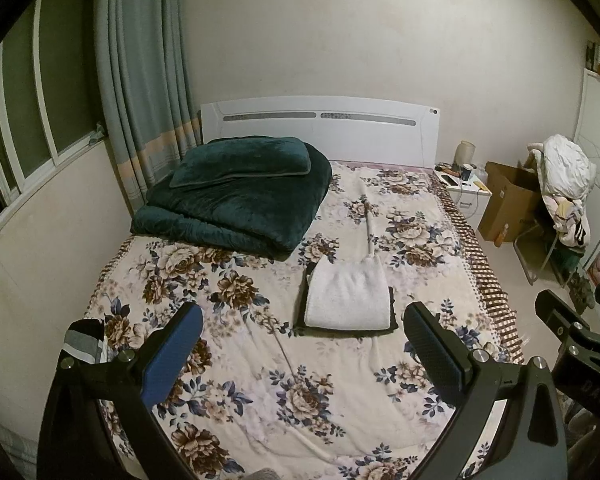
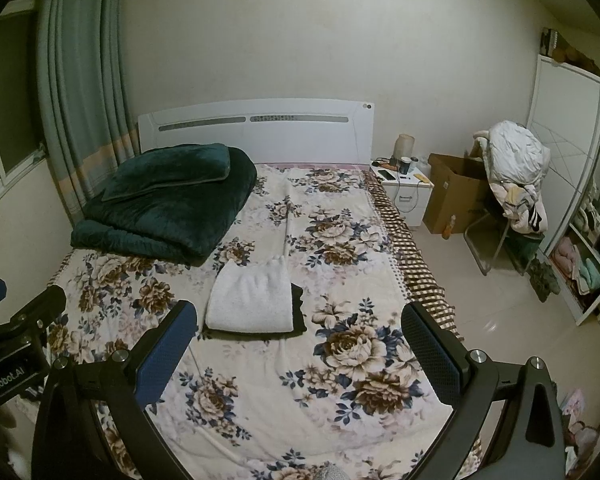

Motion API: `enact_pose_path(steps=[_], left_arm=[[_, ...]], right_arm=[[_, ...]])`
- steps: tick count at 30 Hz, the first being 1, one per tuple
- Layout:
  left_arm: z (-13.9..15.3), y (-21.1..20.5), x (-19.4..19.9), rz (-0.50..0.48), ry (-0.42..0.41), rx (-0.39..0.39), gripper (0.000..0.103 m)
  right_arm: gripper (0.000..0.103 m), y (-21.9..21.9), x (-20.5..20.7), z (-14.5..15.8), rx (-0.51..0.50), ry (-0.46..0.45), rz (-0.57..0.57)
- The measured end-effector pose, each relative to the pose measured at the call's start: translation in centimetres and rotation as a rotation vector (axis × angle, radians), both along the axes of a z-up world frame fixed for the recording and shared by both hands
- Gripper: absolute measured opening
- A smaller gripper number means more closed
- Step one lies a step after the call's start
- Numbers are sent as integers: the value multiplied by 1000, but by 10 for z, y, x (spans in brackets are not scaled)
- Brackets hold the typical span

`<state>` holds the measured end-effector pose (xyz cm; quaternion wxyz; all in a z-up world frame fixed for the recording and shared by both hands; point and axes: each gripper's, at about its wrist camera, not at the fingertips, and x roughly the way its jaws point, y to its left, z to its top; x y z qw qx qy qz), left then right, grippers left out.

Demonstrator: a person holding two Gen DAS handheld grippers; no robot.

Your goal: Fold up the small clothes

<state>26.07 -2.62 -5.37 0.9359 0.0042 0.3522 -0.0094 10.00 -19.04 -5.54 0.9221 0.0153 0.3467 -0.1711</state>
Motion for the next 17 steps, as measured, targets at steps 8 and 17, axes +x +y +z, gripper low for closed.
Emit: enact_pose_path(steps=[8,17], left_arm=[[-2,1,-1,-1,0,0,103],[2,2,-3,7,-6,5,103]], right_arm=[[103,1,-1,-1,-1,-1,-2],[103,2,-3,-2,-2,-2,-5]])
